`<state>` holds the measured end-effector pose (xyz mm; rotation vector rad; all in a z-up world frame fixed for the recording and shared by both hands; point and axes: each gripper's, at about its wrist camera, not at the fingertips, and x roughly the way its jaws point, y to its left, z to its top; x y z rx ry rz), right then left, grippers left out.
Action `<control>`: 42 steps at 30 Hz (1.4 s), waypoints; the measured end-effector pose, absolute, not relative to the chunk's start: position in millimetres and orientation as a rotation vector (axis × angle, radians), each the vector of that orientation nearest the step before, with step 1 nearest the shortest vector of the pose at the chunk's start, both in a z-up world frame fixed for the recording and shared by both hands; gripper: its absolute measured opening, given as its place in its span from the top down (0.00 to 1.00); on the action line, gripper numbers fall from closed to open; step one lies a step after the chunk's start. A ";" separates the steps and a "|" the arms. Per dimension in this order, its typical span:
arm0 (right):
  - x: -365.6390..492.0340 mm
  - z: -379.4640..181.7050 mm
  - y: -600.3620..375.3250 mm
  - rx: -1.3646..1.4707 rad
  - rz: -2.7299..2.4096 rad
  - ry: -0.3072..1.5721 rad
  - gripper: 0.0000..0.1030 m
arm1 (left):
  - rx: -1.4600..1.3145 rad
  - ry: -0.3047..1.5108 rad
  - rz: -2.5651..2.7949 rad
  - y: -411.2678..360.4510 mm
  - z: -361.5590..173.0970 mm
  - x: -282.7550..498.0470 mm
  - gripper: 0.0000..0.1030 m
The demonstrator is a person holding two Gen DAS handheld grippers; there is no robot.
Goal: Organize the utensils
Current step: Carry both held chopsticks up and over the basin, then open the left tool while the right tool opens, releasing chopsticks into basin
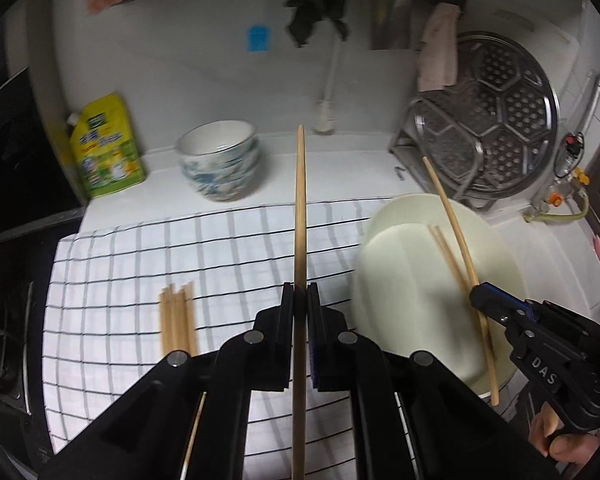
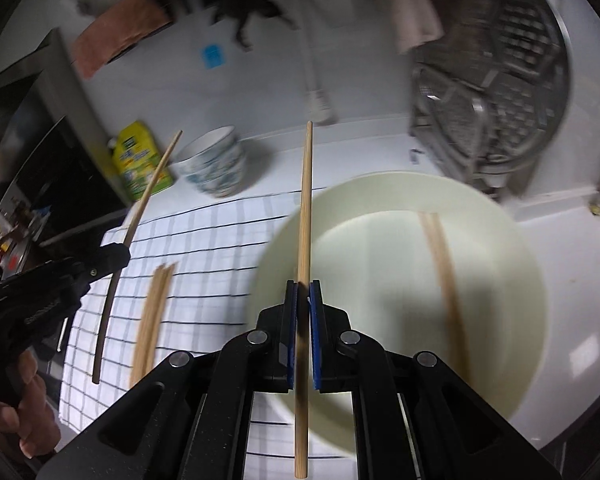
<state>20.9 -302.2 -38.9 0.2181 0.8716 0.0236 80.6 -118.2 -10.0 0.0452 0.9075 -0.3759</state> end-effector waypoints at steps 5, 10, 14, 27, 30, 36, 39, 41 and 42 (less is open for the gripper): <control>19.8 -46.9 -343.0 0.244 -0.022 0.877 0.94 | 0.069 0.897 -0.449 -167.8 -7.2 82.2 0.93; 25.2 -58.6 -364.3 0.269 -0.031 0.890 0.94 | 0.106 0.904 -0.476 -202.9 -14.4 87.7 0.93; 29.1 -70.6 -376.0 0.273 -0.031 0.905 0.94 | 0.128 0.915 -0.486 -222.0 -21.9 92.3 0.93; 38.3 -105.6 -393.2 0.301 -0.051 0.978 0.94 | 0.201 0.998 -0.526 -269.8 -62.0 94.8 0.93; 38.2 -114.0 -395.7 0.301 -0.055 1.002 0.94 | 0.205 1.026 -0.544 -276.8 -71.0 88.2 0.93; 38.1 -126.7 -397.2 0.288 -0.032 1.046 0.94 | 0.213 1.071 -0.544 -283.6 -89.0 88.3 0.93; 38.6 -130.9 -398.2 0.291 -0.023 1.060 0.94 | 0.226 1.102 -0.509 -282.1 -102.4 91.6 0.92; 38.5 -132.8 -398.7 0.292 -0.017 1.065 0.94 | 0.226 1.113 -0.498 -281.3 -105.4 91.7 0.92; 39.5 -133.2 -398.0 0.292 -0.017 1.066 0.94 | 0.225 1.117 -0.492 -280.5 -106.1 91.7 0.92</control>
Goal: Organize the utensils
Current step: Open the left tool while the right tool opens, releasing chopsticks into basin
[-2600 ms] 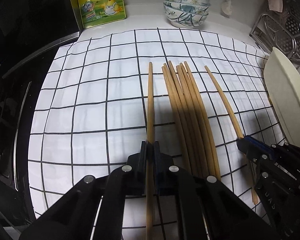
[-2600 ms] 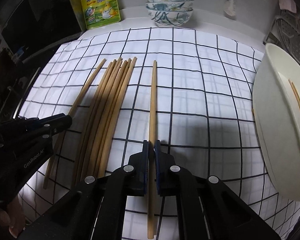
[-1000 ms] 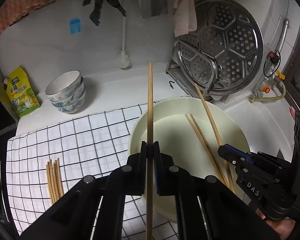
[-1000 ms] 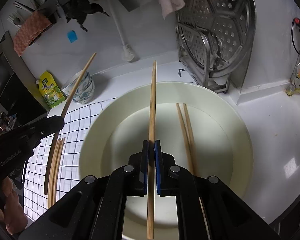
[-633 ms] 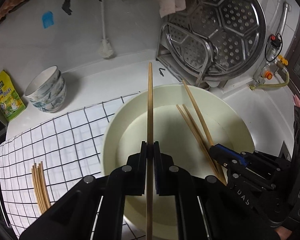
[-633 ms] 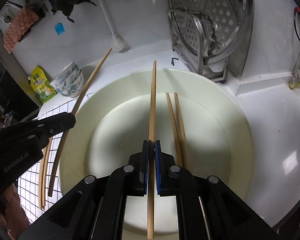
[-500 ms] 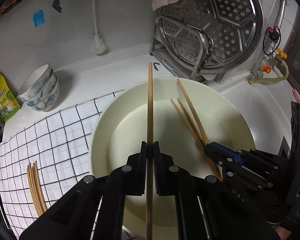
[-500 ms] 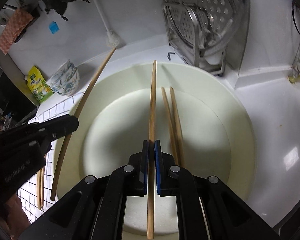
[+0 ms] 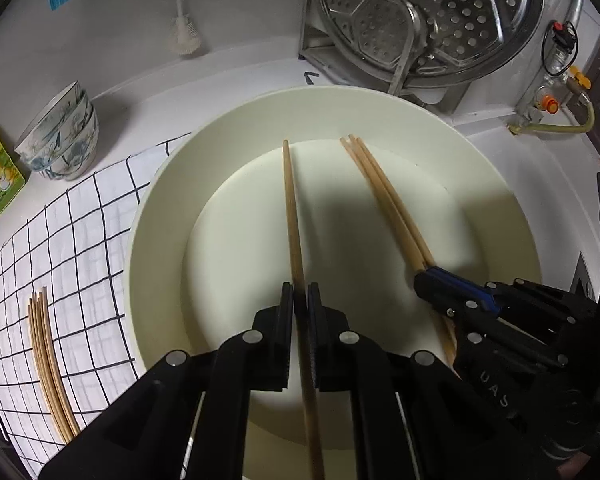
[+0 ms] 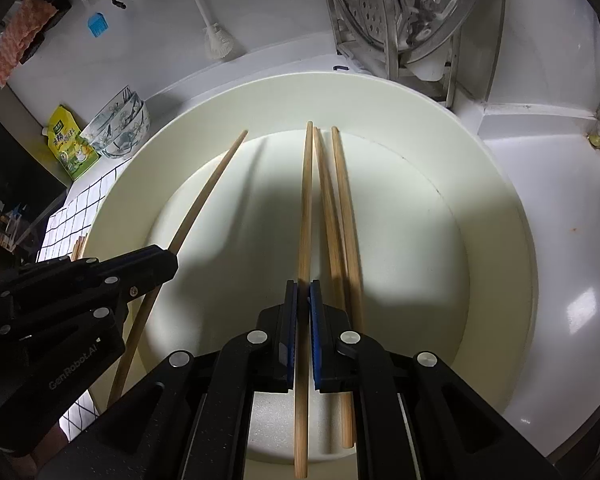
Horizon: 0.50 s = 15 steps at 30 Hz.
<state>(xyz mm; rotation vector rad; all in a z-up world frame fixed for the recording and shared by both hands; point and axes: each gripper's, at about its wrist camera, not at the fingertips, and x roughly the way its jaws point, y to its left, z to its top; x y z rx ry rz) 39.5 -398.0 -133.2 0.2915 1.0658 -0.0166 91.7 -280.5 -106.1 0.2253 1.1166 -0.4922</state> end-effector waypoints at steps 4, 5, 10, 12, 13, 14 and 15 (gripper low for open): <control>39.7 -132.7 -400.0 0.301 -0.024 1.062 0.87 | 0.218 1.117 -0.478 -279.3 -104.0 91.6 0.78; 39.2 -131.1 -400.9 0.306 -0.025 1.056 0.83 | 0.216 1.110 -0.473 -278.2 -101.6 91.0 0.67; 34.0 -119.9 -399.8 0.295 -0.029 1.027 0.81 | 0.200 1.068 -0.446 -269.2 -87.5 89.4 0.57; 33.1 -116.9 -397.8 0.295 -0.027 1.024 0.81 | 0.194 1.053 -0.435 -264.1 -81.8 88.8 0.56; 32.0 -116.1 -397.4 0.295 -0.028 1.022 0.81 | 0.190 1.049 -0.433 -261.4 -79.8 89.0 0.53; 30.7 -114.6 -396.8 0.296 -0.026 1.019 0.81 | 0.185 1.044 -0.430 -257.7 -77.3 88.7 0.52; 29.5 -112.9 -396.0 0.295 -0.026 1.016 0.81 | 0.182 1.042 -0.429 -254.2 -75.3 88.7 0.52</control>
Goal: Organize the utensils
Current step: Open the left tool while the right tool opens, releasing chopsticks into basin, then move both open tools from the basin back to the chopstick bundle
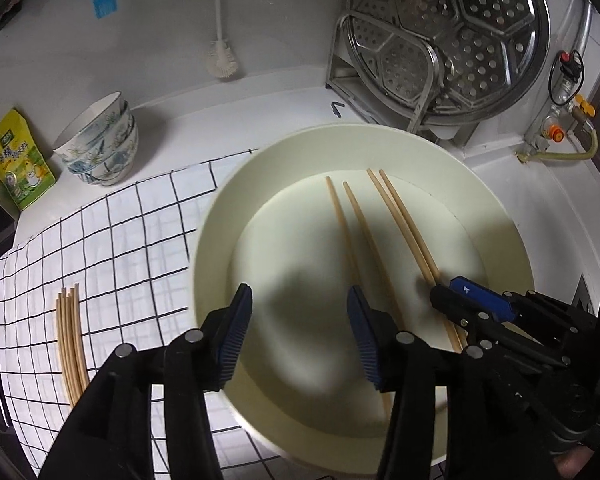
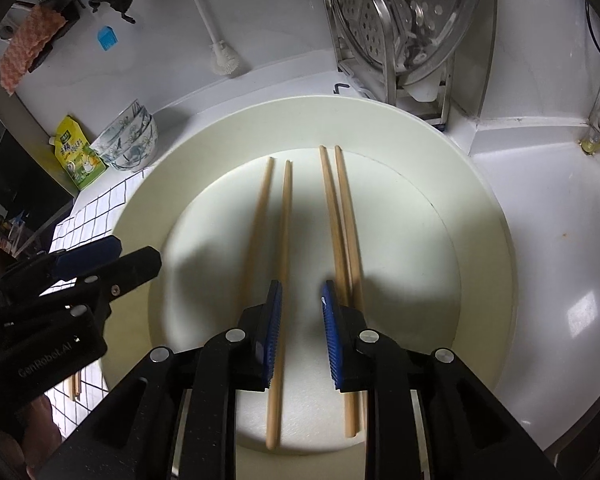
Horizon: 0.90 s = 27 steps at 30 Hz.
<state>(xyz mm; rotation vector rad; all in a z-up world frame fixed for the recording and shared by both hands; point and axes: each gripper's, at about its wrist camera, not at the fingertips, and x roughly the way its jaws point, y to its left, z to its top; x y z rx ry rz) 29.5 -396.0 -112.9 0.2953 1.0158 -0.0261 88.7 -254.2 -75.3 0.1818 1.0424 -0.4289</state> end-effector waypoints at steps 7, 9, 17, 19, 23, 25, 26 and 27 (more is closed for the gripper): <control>21.1 -101.6 -389.7 0.299 -0.040 0.995 0.80 | 0.160 1.034 -0.415 -230.7 -63.3 82.1 0.49; 17.2 -98.0 -386.6 0.298 -0.047 0.988 0.78 | 0.160 1.030 -0.413 -224.7 -60.2 79.5 0.49; 1.7 -85.9 -365.6 0.311 -0.060 0.966 0.77 | 0.159 1.013 -0.414 -195.5 -46.5 67.4 0.43; -1.6 -80.8 -357.2 0.310 -0.061 0.958 0.76 | 0.158 1.004 -0.414 -186.4 -42.0 64.3 0.43; -4.4 -70.7 -337.4 0.291 -0.057 0.945 0.75 | 0.145 0.995 -0.417 -163.0 -35.1 58.7 0.43; -5.3 -66.2 -326.7 0.283 -0.055 0.938 0.74 | 0.139 0.988 -0.413 -150.6 -32.5 56.2 0.43; -5.5 -64.0 -319.8 0.276 -0.053 0.935 0.73 | 0.136 0.985 -0.409 -143.9 -31.4 55.3 0.43; -5.6 -62.3 -313.2 0.270 -0.050 0.934 0.73 | 0.134 0.982 -0.406 -137.3 -30.7 54.5 0.42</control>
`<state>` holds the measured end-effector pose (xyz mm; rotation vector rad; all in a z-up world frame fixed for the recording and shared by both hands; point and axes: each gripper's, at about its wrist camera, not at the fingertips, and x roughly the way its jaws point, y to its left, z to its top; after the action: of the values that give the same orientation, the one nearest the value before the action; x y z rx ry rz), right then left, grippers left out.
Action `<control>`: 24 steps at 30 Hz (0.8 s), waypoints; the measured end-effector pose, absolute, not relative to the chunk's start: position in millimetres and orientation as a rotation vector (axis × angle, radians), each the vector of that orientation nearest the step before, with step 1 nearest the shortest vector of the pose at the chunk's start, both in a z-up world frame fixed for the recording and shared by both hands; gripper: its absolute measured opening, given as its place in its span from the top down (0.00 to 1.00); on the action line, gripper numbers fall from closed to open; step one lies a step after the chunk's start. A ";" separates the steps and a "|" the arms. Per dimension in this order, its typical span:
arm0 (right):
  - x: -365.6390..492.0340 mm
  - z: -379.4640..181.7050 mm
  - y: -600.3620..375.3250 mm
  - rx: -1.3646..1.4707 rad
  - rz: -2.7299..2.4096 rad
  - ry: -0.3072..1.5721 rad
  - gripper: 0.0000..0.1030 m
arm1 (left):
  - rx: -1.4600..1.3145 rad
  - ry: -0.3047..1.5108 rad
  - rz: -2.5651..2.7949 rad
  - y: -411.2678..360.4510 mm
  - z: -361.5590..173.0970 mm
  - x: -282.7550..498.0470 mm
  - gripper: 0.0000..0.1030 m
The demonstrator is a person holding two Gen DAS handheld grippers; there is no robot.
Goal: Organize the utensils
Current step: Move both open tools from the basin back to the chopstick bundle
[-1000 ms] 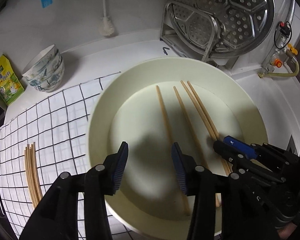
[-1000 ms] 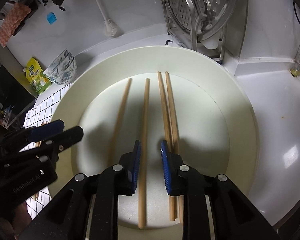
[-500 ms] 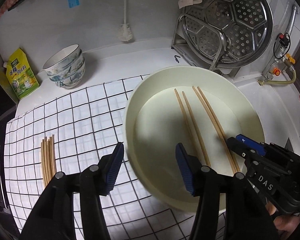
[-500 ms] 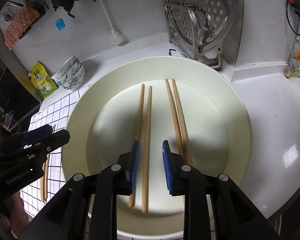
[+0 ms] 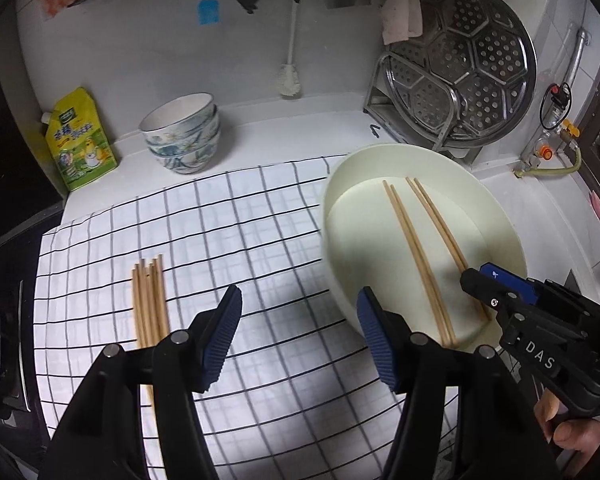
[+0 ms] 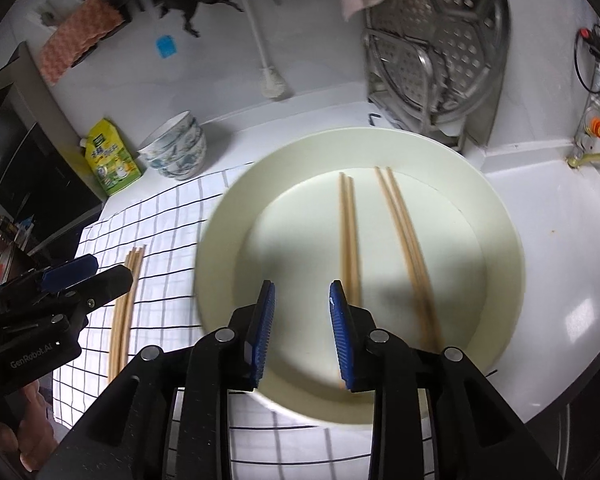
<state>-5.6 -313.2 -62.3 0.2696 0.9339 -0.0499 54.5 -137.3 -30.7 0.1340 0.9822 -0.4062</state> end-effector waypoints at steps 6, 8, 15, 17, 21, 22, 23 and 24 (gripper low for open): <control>-3.1 -56.8 -276.0 0.235 -0.032 0.938 0.70 | 0.098 0.988 -0.371 -87.9 -30.2 54.6 0.42; -0.9 -56.8 -263.5 0.224 -0.026 0.944 0.68 | 0.088 0.990 -0.362 -72.7 -30.3 55.8 0.42; 8.8 -57.6 -213.2 0.184 0.015 0.961 0.65 | 0.055 0.998 -0.320 -19.2 -35.5 60.8 0.42; 11.8 -59.5 -198.8 0.175 0.025 0.969 0.64 | 0.044 1.002 -0.308 -6.1 -37.8 62.4 0.39; 16.3 -65.2 -170.5 0.167 0.052 0.987 0.60 | 0.015 1.007 -0.289 23.8 -42.5 65.5 0.37; 17.1 -67.5 -162.8 0.167 0.061 0.992 0.60 | 0.013 1.007 -0.280 33.0 -44.1 66.3 0.37; 17.2 -69.2 -155.9 0.166 0.068 0.996 0.60 | 0.011 1.007 -0.274 39.2 -44.9 66.9 0.37; 18.3 -71.2 -149.3 0.164 0.076 1.000 0.60 | 0.010 1.007 -0.270 44.1 -45.9 67.1 0.37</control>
<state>18.3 -149.3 -71.2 0.1637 0.9997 0.0759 67.1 44.1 -45.9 0.0096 1.0068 -0.2696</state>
